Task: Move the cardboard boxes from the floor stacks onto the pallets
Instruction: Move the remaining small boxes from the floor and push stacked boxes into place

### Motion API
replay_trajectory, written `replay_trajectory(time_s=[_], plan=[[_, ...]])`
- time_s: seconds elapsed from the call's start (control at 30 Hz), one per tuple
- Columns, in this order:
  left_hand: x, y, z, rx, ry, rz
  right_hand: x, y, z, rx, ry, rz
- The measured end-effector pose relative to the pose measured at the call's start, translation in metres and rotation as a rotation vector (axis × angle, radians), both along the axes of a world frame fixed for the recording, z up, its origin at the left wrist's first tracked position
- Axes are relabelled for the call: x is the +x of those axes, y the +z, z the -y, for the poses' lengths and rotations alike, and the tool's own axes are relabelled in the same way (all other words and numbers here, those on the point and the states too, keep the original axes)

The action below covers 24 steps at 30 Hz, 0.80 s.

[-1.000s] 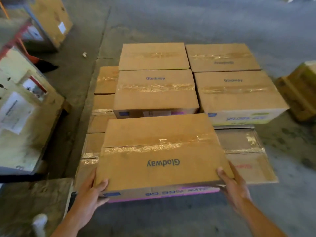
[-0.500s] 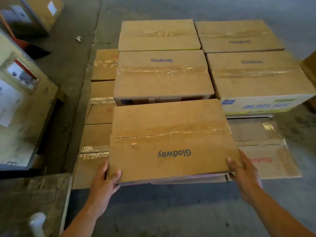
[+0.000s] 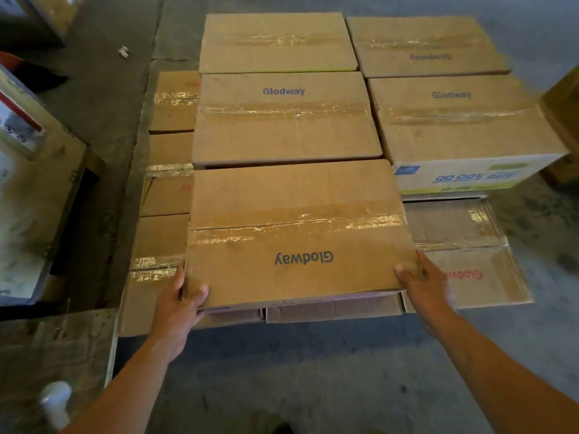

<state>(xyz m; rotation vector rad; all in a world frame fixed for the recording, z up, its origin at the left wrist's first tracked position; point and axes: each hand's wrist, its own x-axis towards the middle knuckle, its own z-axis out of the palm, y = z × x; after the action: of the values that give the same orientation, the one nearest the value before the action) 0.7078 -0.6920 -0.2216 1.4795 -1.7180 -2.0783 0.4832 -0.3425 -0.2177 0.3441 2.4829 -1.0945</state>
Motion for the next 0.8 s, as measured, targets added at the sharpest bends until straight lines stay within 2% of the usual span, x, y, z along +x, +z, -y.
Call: replay_trajectory(time_s=[0.13,0.27,0.37,0.53,0.8], plan=[[-0.005,0.007,-0.004,-0.138,-0.051,0.134,-0.002,0.014,-0.002,0.059,0.124,0.061],[-0.016,0.039,-0.029,-0.633,-0.181,0.333,0.004,0.037,-0.003,0.126,0.29,0.079],[-0.02,0.069,-0.058,-0.847,-0.208,0.387,0.012,0.059,-0.019,0.2,0.32,0.059],[-0.056,0.147,-0.119,-0.884,-0.349,0.306,0.003,0.137,-0.073,0.254,0.282,-0.044],[-0.187,0.345,-0.284,-1.066,-0.546,-0.054,-0.058,0.334,-0.241,0.342,0.152,-0.308]])
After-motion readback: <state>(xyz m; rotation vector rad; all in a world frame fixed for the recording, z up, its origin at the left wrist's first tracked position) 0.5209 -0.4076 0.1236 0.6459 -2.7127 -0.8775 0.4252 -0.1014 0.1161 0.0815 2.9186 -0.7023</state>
